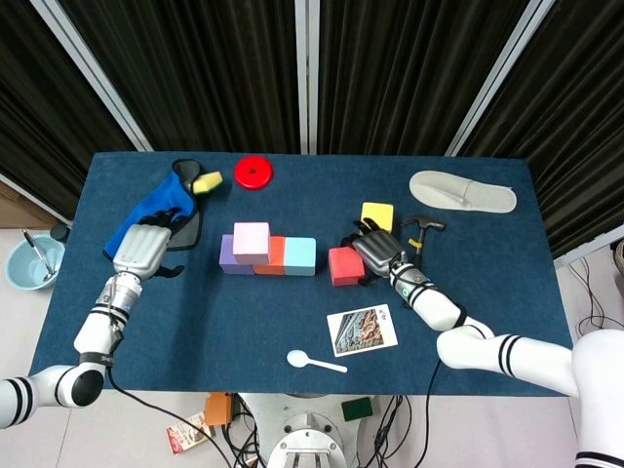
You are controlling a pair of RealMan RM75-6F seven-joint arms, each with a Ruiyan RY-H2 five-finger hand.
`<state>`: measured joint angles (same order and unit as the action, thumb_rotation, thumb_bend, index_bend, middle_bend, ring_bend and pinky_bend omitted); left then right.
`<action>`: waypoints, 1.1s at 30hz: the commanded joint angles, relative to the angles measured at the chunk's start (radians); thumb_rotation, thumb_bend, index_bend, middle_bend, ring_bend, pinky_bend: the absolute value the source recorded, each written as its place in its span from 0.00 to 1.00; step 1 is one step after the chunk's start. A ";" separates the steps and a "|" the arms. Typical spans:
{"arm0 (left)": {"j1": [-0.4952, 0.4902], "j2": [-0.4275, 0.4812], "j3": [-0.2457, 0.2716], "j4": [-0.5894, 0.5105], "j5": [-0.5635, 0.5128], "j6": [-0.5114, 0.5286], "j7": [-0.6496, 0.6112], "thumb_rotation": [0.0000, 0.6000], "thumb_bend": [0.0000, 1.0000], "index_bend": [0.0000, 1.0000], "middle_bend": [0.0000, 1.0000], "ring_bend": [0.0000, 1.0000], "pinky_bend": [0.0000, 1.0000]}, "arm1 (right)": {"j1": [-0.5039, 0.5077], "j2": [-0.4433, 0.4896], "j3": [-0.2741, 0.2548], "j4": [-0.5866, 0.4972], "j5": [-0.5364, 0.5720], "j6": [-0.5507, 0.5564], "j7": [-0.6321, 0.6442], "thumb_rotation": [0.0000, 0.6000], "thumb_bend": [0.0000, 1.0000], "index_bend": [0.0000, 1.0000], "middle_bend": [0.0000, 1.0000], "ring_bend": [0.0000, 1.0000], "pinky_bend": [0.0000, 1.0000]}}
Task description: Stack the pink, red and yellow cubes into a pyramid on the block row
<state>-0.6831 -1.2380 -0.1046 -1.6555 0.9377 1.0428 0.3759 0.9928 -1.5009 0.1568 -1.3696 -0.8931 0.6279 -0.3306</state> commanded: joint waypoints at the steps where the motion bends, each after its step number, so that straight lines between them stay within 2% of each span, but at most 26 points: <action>1: 0.014 0.005 0.003 -0.001 0.016 0.013 -0.012 0.94 0.16 0.16 0.07 0.11 0.21 | 0.005 -0.003 -0.001 -0.003 0.023 0.030 -0.015 1.00 0.21 0.37 0.35 0.04 0.06; 4: 0.030 0.017 0.017 -0.007 0.042 0.024 -0.012 0.95 0.16 0.16 0.07 0.11 0.21 | -0.007 0.042 0.012 -0.062 0.027 0.078 -0.015 1.00 0.21 0.40 0.38 0.06 0.06; 7: 0.042 0.021 0.038 -0.008 0.080 0.039 0.014 0.97 0.16 0.16 0.07 0.11 0.21 | -0.011 0.128 0.030 -0.154 0.046 0.095 -0.018 1.00 0.21 0.41 0.39 0.06 0.06; 11: 0.065 0.006 0.054 -0.008 0.124 0.101 0.070 0.99 0.16 0.16 0.07 0.11 0.21 | 0.014 0.240 0.068 -0.260 0.108 0.101 -0.033 1.00 0.21 0.41 0.39 0.06 0.06; 14: 0.080 -0.004 0.059 -0.013 0.153 0.136 0.092 1.00 0.16 0.16 0.07 0.11 0.21 | 0.051 0.269 0.101 -0.296 0.176 0.106 -0.042 1.00 0.21 0.41 0.39 0.06 0.06; 18: 0.091 -0.001 0.060 -0.035 0.175 0.143 0.088 1.00 0.16 0.16 0.07 0.11 0.21 | 0.136 0.256 0.114 -0.300 0.293 0.075 -0.075 1.00 0.21 0.42 0.39 0.06 0.06; 22: 0.104 0.002 0.060 -0.049 0.196 0.152 0.081 1.00 0.16 0.16 0.07 0.11 0.21 | 0.241 0.214 0.091 -0.277 0.433 0.062 -0.138 1.00 0.21 0.42 0.39 0.06 0.06; 28: 0.119 0.006 0.051 -0.053 0.211 0.149 0.049 0.99 0.16 0.16 0.07 0.11 0.21 | 0.381 0.146 0.059 -0.248 0.639 0.118 -0.227 1.00 0.21 0.42 0.39 0.06 0.06; 33: 0.128 0.002 0.048 -0.046 0.223 0.145 0.030 0.99 0.16 0.16 0.07 0.11 0.21 | 0.450 0.100 0.043 -0.225 0.747 0.165 -0.281 1.00 0.21 0.42 0.38 0.06 0.06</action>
<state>-0.5562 -1.2351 -0.0559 -1.7027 1.1587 1.1885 0.4082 1.4123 -1.3736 0.2114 -1.6099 -0.1855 0.7680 -0.5827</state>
